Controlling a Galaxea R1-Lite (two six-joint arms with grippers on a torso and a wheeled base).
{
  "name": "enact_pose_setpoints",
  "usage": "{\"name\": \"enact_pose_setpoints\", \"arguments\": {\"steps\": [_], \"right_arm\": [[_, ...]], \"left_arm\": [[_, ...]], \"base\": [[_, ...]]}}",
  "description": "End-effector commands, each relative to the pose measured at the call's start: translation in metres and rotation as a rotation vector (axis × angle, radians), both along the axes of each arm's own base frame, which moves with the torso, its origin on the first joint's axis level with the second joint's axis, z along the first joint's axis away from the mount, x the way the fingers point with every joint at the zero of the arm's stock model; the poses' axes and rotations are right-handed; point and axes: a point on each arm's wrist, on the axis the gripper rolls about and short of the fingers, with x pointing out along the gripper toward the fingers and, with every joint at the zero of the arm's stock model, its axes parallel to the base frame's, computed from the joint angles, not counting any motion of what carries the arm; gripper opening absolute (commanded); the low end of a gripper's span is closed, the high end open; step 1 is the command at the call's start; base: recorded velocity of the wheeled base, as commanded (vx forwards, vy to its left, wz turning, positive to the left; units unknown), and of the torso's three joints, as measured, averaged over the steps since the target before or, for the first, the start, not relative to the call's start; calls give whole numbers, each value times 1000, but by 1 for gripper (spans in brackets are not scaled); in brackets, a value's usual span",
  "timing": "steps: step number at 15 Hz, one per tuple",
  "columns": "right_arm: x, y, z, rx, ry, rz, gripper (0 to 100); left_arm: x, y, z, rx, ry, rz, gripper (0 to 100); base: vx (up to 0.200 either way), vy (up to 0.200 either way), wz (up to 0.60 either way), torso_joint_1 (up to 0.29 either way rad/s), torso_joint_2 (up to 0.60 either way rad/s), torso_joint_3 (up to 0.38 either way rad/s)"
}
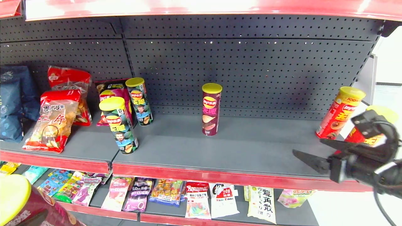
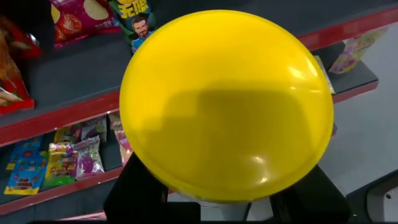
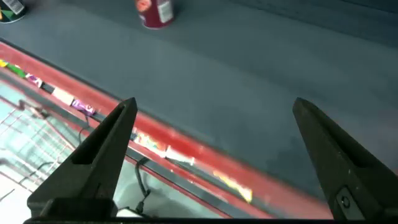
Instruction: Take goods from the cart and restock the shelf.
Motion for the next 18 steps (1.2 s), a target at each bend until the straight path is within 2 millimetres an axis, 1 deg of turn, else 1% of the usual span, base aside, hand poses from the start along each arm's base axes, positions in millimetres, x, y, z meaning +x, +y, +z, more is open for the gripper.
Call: {"name": "enact_pose_setpoints", "arguments": {"steps": [1, 2, 3, 4, 5, 7, 8, 9, 11, 13, 14, 16, 18], "right_arm": [[69, 44, -42, -28, 90, 98, 100], [77, 50, -42, -27, 82, 107, 100], [97, 60, -42, -20, 62, 110, 100], [107, 66, -43, -19, 53, 111, 100], [131, 82, -46, -24, 27, 97, 100], [148, 96, -50, -20, 9, 106, 100], [161, 109, -51, -13, -13, 110, 100], [169, 116, -50, -10, -36, 100, 100], [174, 124, -46, 3, -57, 109, 100], [172, 134, -39, 44, -66, 121, 100], [171, 143, -34, 66, -77, 139, 100], [174, 148, -28, 79, -101, 146, 100], [179, 151, -27, 86, -113, 152, 100]], "left_arm": [[0, 0, 1, 24, -13, -7, 0], [1, 0, 1, 32, -14, -6, 0], [0, 0, 1, 36, -18, -4, 0], [-1, 0, 1, 36, -19, -3, 0], [-2, 0, 2, 39, -28, 6, 0], [-2, 1, 4, 42, -39, 15, 0], [-2, 1, 5, 43, -40, 13, 0], [-2, 1, 4, 43, -40, 14, 0], [-2, 1, 4, 43, -38, 14, 0], [-2, 1, 3, 43, -33, 13, 0], [-2, 1, 3, 44, -33, 14, 0], [-1, 1, 3, 44, -33, 14, 0], [-1, 1, 3, 43, -30, 13, 0]], "base": [[0, 0, 0, 0, 0, 0], [0, 0, 0, 0, 0, 0], [0, 0, 0, 0, 0, 0], [0, 0, 0, 0, 0, 0], [0, 0, 0, 0, 0, 0], [0, 0, 0, 0, 0, 0], [0, 0, 0, 0, 0, 0], [0, 0, 0, 0, 0, 0], [0, 0, 0, 0, 0, 0], [0, 0, 0, 0, 0, 0], [0, 0, 0, 0, 0, 0], [0, 0, 0, 0, 0, 0], [0, 0, 0, 0, 0, 0]]}}
